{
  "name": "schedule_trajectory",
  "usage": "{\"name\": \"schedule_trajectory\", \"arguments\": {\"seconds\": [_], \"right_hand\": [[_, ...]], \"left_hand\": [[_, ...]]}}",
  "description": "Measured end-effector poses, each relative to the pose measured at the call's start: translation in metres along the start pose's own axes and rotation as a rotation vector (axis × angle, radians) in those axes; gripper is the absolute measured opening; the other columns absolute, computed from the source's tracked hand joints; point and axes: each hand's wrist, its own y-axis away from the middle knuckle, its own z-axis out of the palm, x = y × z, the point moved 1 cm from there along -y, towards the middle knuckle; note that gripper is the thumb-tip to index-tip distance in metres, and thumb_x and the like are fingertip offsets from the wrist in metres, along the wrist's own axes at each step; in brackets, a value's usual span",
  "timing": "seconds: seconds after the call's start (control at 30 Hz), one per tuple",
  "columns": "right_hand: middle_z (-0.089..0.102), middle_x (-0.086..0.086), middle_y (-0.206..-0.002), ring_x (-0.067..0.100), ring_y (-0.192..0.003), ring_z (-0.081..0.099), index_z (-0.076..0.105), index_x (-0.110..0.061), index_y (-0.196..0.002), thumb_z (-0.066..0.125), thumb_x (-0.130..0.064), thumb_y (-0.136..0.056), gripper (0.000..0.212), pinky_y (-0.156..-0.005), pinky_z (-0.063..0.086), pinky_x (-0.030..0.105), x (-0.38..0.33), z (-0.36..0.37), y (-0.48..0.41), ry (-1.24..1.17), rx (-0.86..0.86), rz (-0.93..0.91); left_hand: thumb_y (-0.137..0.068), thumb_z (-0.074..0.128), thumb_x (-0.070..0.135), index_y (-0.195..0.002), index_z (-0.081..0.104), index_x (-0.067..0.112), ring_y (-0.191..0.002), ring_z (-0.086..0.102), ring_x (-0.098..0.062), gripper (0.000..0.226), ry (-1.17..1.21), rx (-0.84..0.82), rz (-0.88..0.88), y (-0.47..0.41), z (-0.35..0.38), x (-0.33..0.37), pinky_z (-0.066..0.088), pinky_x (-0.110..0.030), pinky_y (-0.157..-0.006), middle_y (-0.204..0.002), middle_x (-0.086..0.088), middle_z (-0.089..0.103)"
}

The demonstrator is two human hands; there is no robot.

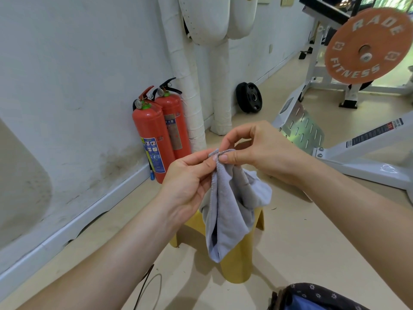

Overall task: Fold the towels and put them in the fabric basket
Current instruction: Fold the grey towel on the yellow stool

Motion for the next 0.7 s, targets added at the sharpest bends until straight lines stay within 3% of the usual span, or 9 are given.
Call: {"name": "schedule_trajectory", "arguments": {"seconds": [0.2, 0.33, 0.43, 0.53, 0.7], "right_hand": [[0.065, -0.007, -0.057, 0.014, -0.059, 0.054, 0.068, -0.012, -0.076, 0.08, -0.012, -0.075, 0.012, -0.058, 0.049, 0.018, 0.002, -0.001, -0.001, -0.002, 0.015, -0.001], [0.07, 0.023, -0.083, 0.021, -0.063, 0.054, 0.066, -0.019, -0.07, 0.083, -0.017, -0.071, 0.017, -0.064, 0.047, 0.032, 0.006, 0.002, -0.004, 0.001, 0.06, -0.004], [0.073, 0.014, -0.083, 0.017, -0.064, 0.06, 0.063, -0.019, -0.068, 0.085, -0.015, -0.068, 0.023, -0.061, 0.049, 0.027, 0.009, 0.004, -0.007, 0.006, 0.135, -0.024], [0.07, 0.013, -0.079, 0.01, -0.06, 0.056, 0.061, -0.016, -0.075, 0.086, -0.013, -0.067, 0.027, -0.059, 0.049, 0.027, 0.011, 0.005, -0.009, 0.043, 0.191, -0.035], [0.061, -0.01, -0.061, -0.002, -0.051, 0.053, 0.068, -0.019, -0.08, 0.082, -0.019, -0.073, 0.015, -0.055, 0.046, 0.015, 0.005, 0.004, -0.011, 0.222, 0.139, -0.031]], "left_hand": [[-0.09, 0.052, 0.001, -0.104, 0.068, 0.0, -0.087, 0.071, -0.018, 0.022, -0.02, -0.063, 0.019, 0.0, 0.002, 0.002, 0.056, -0.022, -0.073, -0.093, -0.012, 0.074], [-0.093, 0.048, -0.001, -0.103, 0.068, 0.003, -0.09, 0.071, -0.016, 0.024, -0.087, -0.095, 0.058, 0.0, 0.001, 0.003, 0.055, -0.021, -0.075, -0.094, -0.009, 0.075], [-0.093, 0.046, -0.004, -0.1, 0.07, 0.007, -0.093, 0.071, -0.015, 0.027, -0.185, -0.105, 0.1, 0.001, 0.0, 0.006, 0.056, -0.022, -0.078, -0.095, -0.006, 0.075], [-0.093, 0.05, -0.001, -0.107, 0.07, 0.008, -0.101, 0.068, -0.018, 0.026, -0.357, -0.112, 0.171, 0.001, -0.001, 0.01, 0.054, -0.032, -0.092, -0.104, -0.008, 0.073], [-0.087, 0.058, -0.007, -0.104, 0.071, 0.016, -0.098, 0.069, -0.01, 0.031, -0.631, -0.109, 0.373, 0.005, 0.003, 0.021, 0.054, -0.024, -0.084, -0.1, 0.003, 0.075]]}}
